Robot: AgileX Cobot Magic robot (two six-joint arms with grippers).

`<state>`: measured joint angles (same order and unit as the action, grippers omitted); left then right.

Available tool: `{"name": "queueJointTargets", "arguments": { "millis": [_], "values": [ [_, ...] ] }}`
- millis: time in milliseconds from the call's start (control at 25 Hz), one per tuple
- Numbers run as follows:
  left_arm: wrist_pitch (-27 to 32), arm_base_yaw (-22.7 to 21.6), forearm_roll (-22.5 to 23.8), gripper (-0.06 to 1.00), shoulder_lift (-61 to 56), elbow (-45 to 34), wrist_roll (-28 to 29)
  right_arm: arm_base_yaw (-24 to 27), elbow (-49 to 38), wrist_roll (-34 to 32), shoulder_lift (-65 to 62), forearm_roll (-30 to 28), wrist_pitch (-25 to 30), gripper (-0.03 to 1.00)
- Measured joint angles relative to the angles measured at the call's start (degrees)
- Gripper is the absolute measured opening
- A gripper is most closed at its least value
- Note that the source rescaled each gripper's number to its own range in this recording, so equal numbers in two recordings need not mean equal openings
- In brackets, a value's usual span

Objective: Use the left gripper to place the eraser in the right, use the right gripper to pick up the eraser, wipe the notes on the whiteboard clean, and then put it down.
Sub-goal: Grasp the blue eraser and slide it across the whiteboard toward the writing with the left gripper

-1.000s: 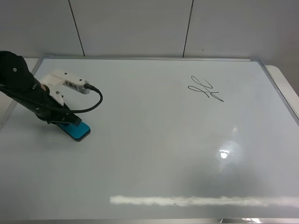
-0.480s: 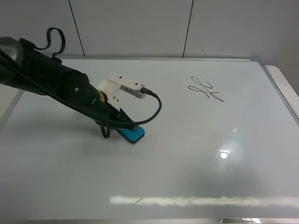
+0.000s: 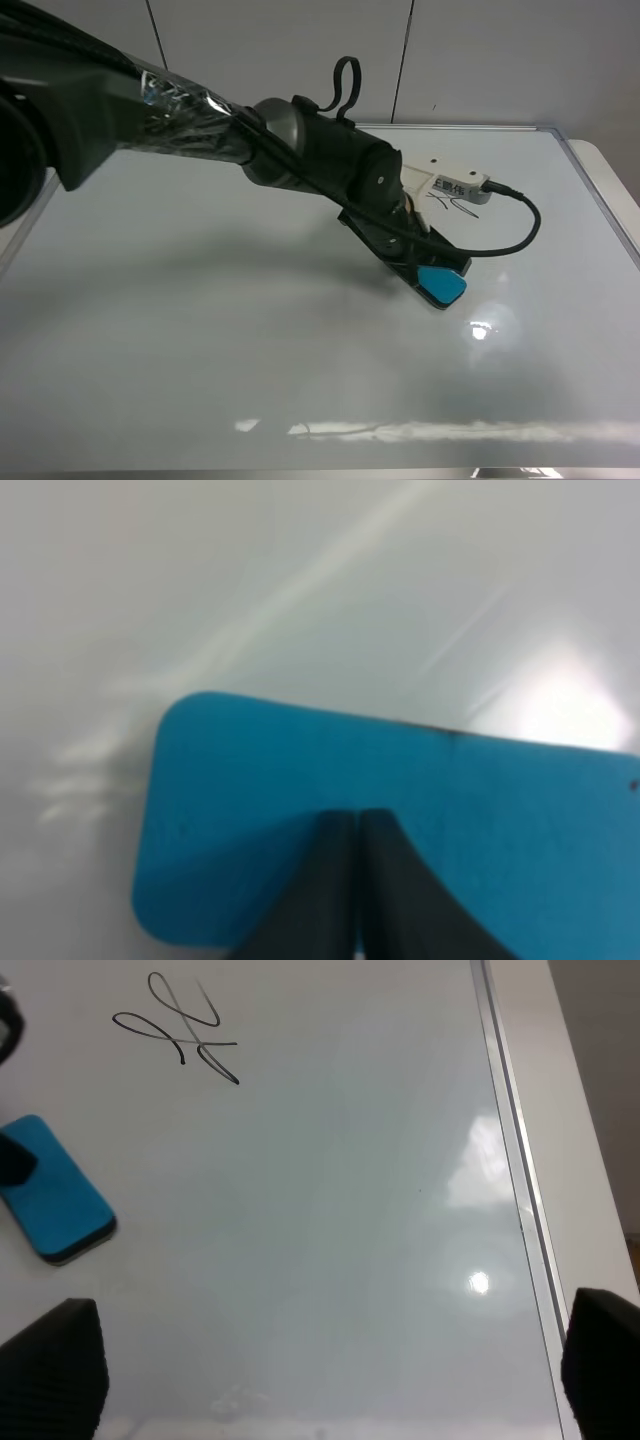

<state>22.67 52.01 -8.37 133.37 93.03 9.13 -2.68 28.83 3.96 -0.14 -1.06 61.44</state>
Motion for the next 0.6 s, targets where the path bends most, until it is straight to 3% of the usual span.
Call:
{"name": "queueJointTargets", "arguments": {
  "millis": [240, 600],
  "values": [
    [6.54, 1.34, -0.87, 0.00, 6.79, 14.16, 1.06, 0.00, 0.00, -0.38, 0.00, -0.05, 0.00, 0.80],
    [17.75, 1.92, 7.30, 0.00, 7.15, 20.03, 5.50, 0.00, 0.00, -0.38, 0.00, -0.60, -0.05, 0.80]
  ]
}}
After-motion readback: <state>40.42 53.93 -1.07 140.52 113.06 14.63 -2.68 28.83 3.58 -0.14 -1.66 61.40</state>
